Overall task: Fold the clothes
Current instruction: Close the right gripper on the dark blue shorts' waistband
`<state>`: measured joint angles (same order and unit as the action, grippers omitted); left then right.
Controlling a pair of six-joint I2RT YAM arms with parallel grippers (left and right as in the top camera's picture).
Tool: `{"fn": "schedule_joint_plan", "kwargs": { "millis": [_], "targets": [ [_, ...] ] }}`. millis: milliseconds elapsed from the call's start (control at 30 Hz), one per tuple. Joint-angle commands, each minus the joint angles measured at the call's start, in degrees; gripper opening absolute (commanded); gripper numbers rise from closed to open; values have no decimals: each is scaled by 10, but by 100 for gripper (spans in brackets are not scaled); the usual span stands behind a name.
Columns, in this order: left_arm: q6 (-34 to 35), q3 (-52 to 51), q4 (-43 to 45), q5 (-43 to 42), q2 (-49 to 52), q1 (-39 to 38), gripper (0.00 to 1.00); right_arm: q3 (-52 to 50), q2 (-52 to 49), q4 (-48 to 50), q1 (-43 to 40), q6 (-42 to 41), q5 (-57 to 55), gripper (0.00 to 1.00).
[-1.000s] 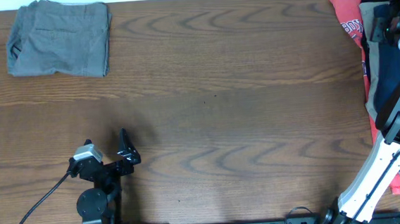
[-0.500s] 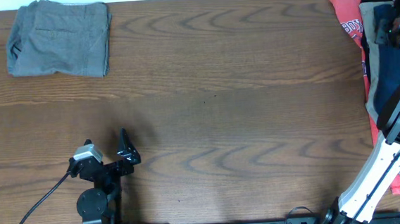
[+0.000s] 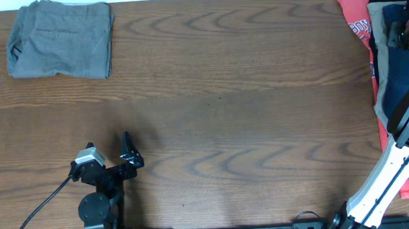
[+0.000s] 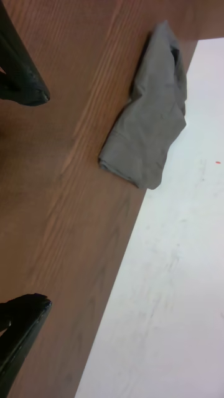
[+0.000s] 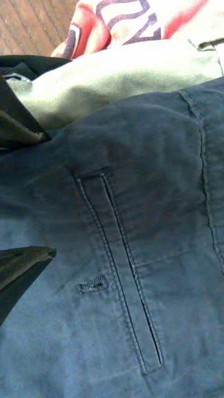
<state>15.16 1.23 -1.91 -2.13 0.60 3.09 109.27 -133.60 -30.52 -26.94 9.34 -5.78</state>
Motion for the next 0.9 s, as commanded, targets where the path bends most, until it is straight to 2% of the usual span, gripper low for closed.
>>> {"fn": "schedule_joint_plan", "kwargs": {
  "millis": [0, 267, 367, 467, 600, 867],
  "targets": [
    [-3, -10, -21, 16, -4, -2, 98, -17, -8, 2, -4, 6, 2, 50],
    [-3, -10, -21, 16, -4, -2, 98, -22, -22, 15, -4, 6, -1, 50],
    [-3, -10, -21, 16, -4, -2, 98, -19, -22, 18, -5, 6, -2, 38],
    [-3, -10, -21, 15, -4, -2, 98, -19, -22, 18, -5, 6, -3, 18],
    [-3, -10, -21, 16, -4, -2, 98, -19, -21, 13, -5, 5, -5, 2],
    [-3, -10, -21, 16, -4, -2, 98, -13, 3, 7, -5, -66, -18, 1]
  ]
}}
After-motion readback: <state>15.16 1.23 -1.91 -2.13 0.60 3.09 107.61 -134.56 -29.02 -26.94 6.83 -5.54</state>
